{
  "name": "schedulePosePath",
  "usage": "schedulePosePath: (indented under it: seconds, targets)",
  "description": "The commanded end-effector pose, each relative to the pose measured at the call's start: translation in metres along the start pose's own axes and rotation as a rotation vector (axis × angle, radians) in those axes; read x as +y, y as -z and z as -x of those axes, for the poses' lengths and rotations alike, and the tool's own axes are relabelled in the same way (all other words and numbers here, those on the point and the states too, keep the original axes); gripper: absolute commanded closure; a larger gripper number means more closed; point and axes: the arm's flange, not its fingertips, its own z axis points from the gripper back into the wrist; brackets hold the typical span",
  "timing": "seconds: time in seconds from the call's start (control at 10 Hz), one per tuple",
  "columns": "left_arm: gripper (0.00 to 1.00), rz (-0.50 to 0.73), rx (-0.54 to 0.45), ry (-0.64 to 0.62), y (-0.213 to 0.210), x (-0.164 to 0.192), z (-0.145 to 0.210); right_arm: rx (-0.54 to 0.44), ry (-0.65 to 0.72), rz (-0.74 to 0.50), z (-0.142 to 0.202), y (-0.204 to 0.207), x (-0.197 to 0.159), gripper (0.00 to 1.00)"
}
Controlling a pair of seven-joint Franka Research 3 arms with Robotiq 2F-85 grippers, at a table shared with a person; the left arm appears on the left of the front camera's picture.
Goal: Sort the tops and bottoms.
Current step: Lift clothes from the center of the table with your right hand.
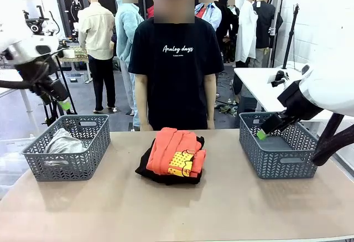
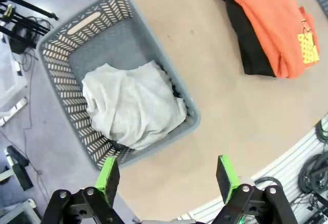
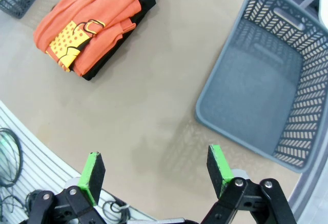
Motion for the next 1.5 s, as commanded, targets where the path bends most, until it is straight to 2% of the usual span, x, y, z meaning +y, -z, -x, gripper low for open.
schedulePosePath:
  seconds: [0.0,0.1,0.2,0.4,0.5,0.7,0.9,1.0,1.2,1.4]
  targets:
    - [0.02,-0.042,-0.117,0.026,0.023,-0.011,0.021,-0.001,0.003,-0.023,0.004,0.002,0.001,0.00]
    - [0.02,-0.062,-0.151,0.031,0.025,-0.013,0.010,-0.001,0.003,-0.023,0.004,0.002,0.001,0.00]
    - [0.02,-0.025,-0.048,-0.002,0.006,-0.004,0.015,-0.001,0.003,-0.023,0.004,0.002,0.001,0.00]
    - [0.02,-0.025,-0.048,-0.002,0.006,-0.004,0.015,-0.001,0.003,-0.023,0.004,0.002,0.001,0.00]
    - [0.02,-0.039,-0.086,0.009,0.014,-0.010,0.017,-0.001,0.003,-0.023,0.004,0.002,0.001,0.00]
    - [0.02,0.008,-0.031,0.124,0.029,-0.047,0.048,-0.001,0.003,-0.023,0.004,0.002,0.001,0.00]
    - [0.02,0.028,-0.087,0.160,0.008,-0.083,0.088,-0.001,0.003,-0.023,0.004,0.002,0.001,0.00]
    - [0.02,0.008,-0.055,0.169,0.014,-0.095,0.103,-0.001,0.003,-0.023,0.004,0.002,0.001,0.00]
    - [0.02,0.023,-0.092,0.210,-0.011,-0.112,0.114,-0.001,0.003,-0.023,0.004,0.002,0.001,0.00]
    - [0.02,-0.031,-0.155,0.299,-0.025,-0.128,0.107,-0.001,0.003,-0.023,0.004,0.002,0.001,0.00]
